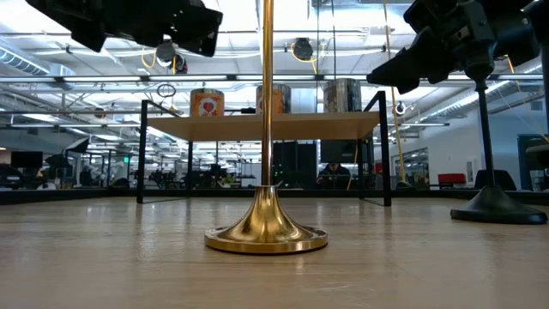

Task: Pick & Place candle stick holders
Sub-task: Put the left gold candle holder on the shelf

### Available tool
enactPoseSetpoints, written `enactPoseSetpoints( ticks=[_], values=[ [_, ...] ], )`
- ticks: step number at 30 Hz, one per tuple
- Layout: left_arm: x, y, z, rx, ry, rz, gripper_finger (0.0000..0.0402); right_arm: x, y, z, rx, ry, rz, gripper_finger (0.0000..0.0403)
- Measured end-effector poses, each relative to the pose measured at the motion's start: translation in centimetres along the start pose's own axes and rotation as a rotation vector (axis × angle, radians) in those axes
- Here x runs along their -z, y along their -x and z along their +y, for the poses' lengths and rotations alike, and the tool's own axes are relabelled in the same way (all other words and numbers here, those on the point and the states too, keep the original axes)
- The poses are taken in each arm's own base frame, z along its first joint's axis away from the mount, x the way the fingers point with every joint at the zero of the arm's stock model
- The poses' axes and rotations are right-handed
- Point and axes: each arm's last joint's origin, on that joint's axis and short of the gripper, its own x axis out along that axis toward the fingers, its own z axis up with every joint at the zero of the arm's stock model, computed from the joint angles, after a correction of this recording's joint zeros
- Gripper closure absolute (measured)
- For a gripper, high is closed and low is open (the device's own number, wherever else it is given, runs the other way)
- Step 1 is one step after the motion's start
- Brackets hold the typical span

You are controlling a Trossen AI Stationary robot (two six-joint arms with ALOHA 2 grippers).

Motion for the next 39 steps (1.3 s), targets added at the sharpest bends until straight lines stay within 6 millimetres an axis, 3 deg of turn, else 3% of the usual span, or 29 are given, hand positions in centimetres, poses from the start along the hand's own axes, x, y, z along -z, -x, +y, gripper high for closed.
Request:
enactPoseSetpoints(
  ticks=[7, 14, 18, 25, 39],
  values=[
    [1.0, -1.2, -0.1, 0.016, 0.002, 0.013, 0.0183, 0.0, 0.0, 0.0, 0.000, 0.000, 0.001, 0.0309],
    [0.9, -1.2, -0.1, 0.015, 0.037, 0.013, 0.0183, 0.0, 0.0, 0.0, 0.000, 0.000, 0.003, 0.0307],
    [1.7, -0.8, -0.5, 0.046, 0.069, 0.119, 0.0183, 0.0, 0.0, 0.0, -0.001, 0.000, 0.003, 0.0309],
    [1.2, 1.5, -1.3, 0.011, 0.178, 0.233, 0.0183, 0.0, 0.0, 0.0, -0.001, 0.001, 0.004, 0.0307],
    [-1.2, 8.4, -3.9, -0.029, 0.244, 0.306, 0.0183, 0.1, 0.0, 0.0, -0.001, 0.002, 0.004, 0.0309]
  ],
)
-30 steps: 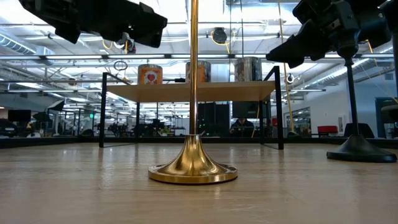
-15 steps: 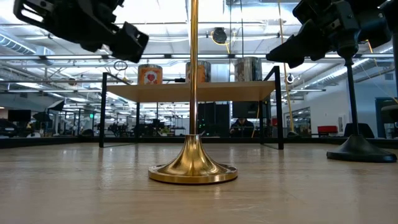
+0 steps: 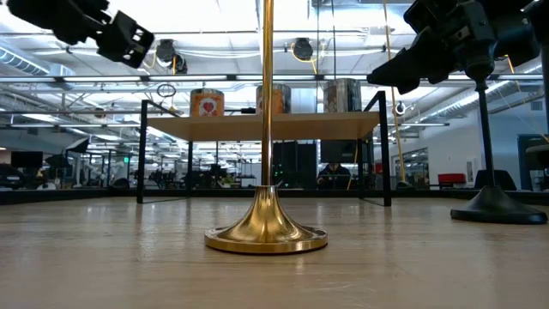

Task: Pick & Place candle stick holders
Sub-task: Put the left gold candle holder on the shelf

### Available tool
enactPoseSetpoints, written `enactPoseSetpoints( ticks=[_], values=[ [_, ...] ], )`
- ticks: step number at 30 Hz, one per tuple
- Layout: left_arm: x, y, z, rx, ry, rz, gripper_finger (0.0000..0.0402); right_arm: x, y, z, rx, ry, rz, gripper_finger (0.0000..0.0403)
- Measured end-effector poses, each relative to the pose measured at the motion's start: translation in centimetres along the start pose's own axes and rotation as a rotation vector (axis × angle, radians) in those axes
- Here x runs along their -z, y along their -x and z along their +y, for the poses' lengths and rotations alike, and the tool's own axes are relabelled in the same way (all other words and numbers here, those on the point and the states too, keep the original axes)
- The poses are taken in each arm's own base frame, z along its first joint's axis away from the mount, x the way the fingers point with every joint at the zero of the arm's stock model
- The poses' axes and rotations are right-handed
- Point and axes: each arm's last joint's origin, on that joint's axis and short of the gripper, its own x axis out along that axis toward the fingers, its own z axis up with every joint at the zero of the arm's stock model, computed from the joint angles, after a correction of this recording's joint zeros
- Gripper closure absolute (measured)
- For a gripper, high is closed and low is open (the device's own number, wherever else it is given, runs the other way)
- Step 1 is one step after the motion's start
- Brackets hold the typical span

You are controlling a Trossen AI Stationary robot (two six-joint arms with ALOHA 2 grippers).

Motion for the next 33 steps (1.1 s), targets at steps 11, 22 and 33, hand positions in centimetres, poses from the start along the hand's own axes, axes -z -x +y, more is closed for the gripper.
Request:
enactPoseSetpoints(
  ticks=[11, 22, 33],
  values=[
    [0.5, 0.6, -0.6, -0.068, 0.030, 0.058, 0.0183, 0.0, 0.0, 0.0, 0.000, 0.000, -0.001, 0.0309],
    [1.0, 0.5, -1.2, -0.063, 0.054, 0.120, 0.0183, 0.0, 0.0, 0.0, 0.000, 0.001, -0.003, 0.0310],
    [0.6, 0.3, -3.3, 0.261, -0.205, 0.042, 0.0183, 0.0, 0.0, 0.0, 0.000, 0.000, -0.003, 0.0309]
  ],
)
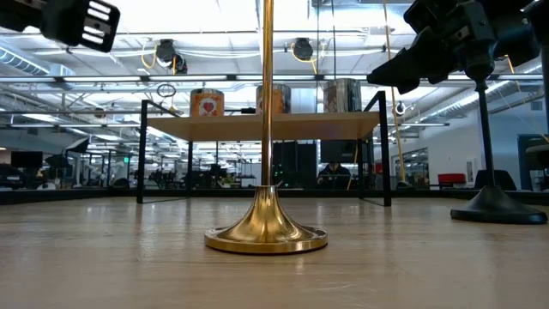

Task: Pick & Place candle stick holders
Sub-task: Put the left gold candle holder on the shelf

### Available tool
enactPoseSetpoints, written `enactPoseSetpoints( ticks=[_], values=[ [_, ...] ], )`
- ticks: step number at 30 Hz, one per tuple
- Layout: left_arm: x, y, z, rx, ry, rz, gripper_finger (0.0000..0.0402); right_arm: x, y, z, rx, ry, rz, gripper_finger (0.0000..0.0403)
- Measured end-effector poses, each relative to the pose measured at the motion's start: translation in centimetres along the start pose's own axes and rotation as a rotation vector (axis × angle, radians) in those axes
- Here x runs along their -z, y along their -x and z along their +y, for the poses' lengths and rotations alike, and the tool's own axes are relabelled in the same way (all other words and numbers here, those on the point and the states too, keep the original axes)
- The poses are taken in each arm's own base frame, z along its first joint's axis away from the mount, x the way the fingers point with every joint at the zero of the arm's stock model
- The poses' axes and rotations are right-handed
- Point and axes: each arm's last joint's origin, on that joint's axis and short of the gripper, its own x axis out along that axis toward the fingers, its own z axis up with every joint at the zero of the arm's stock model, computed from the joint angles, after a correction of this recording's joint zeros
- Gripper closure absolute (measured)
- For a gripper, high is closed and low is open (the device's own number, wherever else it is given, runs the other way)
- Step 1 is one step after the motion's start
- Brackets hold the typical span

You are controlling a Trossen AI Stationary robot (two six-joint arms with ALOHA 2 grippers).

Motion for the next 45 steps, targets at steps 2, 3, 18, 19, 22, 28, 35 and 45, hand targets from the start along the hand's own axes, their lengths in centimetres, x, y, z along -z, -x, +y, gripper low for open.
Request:
enactPoseSetpoints(
  ticks=[2, 3, 18, 19, 22, 28, 35, 45],
  values=[
    [-0.1, 0.0, 0.0, 0.001, -0.047, -0.007, 0.0183, 0.0, 0.0, 0.0, 0.000, 0.000, 0.000, 0.0308],
    [-0.1, 0.0, -0.1, 0.003, -0.074, -0.007, 0.0183, 0.0, 0.0, 0.0, 0.000, 0.000, 0.000, 0.0307],
    [0.5, 0.0, -1.0, 0.281, -0.359, -0.073, 0.0183, 0.0, 0.0, 0.0, 0.000, 0.000, -0.002, 0.0309],
    [0.5, 0.0, -1.0, 0.284, -0.349, -0.072, 0.0183, 0.0, 0.0, 0.0, 0.000, 0.000, -0.002, 0.0309],
    [0.6, 0.0, -1.1, 0.301, -0.271, -0.056, 0.0183, 0.0, 0.0, 0.0, 0.000, 0.000, -0.003, 0.0308],
    [0.8, 0.2, -1.7, 0.477, -0.250, -0.117, 0.0183, 0.0, 0.0, 0.0, 0.000, 0.000, -0.003, 0.0309],
    [2.0, 0.6, -2.4, 0.574, -0.395, -0.109, 0.0183, 0.0, 0.0, 0.0, 0.000, 0.000, -0.003, 0.0307],
    [1.9, 0.7, -2.6, 0.631, -0.410, -0.163, 0.0183, 0.0, 0.0, 0.0, 0.000, 0.000, -0.003, 0.0307]
  ],
)
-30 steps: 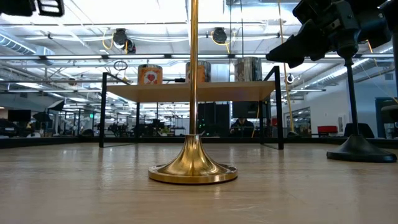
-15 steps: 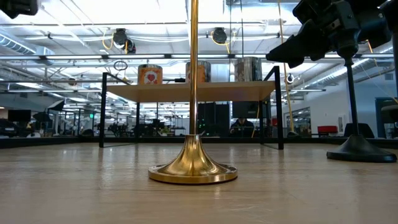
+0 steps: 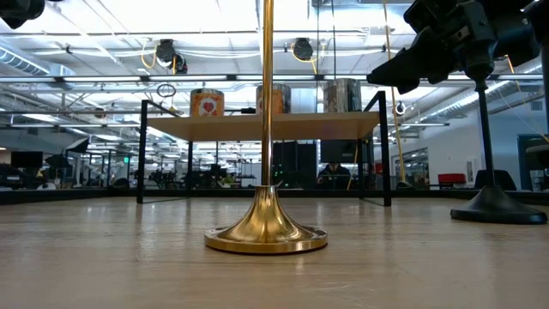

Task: Pick & Place candle stick holders
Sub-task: Put the left gold candle holder on the shelf

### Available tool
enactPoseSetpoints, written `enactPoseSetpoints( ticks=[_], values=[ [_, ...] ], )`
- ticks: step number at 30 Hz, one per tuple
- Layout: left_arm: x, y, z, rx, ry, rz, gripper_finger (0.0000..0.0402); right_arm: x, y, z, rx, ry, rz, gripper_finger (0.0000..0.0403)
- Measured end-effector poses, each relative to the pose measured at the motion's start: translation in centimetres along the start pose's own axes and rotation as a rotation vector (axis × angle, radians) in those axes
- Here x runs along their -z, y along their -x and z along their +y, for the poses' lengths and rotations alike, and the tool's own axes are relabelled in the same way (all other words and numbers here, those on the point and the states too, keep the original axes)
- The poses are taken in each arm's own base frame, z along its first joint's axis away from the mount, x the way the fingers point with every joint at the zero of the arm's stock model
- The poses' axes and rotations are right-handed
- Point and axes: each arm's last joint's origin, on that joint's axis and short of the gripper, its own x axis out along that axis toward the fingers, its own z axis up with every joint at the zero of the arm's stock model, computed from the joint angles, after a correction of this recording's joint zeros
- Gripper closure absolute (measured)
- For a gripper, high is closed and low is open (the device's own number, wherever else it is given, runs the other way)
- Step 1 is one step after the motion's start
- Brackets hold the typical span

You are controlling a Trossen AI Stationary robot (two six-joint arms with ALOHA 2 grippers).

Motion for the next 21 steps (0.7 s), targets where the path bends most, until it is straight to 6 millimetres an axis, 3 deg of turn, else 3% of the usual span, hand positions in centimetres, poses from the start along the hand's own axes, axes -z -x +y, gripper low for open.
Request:
enactPoseSetpoints(
  ticks=[13, 21],
  values=[
    [0.3, -2.3, 1.3, 0.086, 0.034, 0.024, 0.0183, 0.0, 0.0, 0.0, 0.000, 0.000, 0.000, 0.0308],
    [-0.5, -2.6, 2.0, 0.069, 0.091, -0.027, 0.0183, 0.0, 0.0, 0.0, 0.000, 0.000, 0.000, 0.0307]
  ],
)
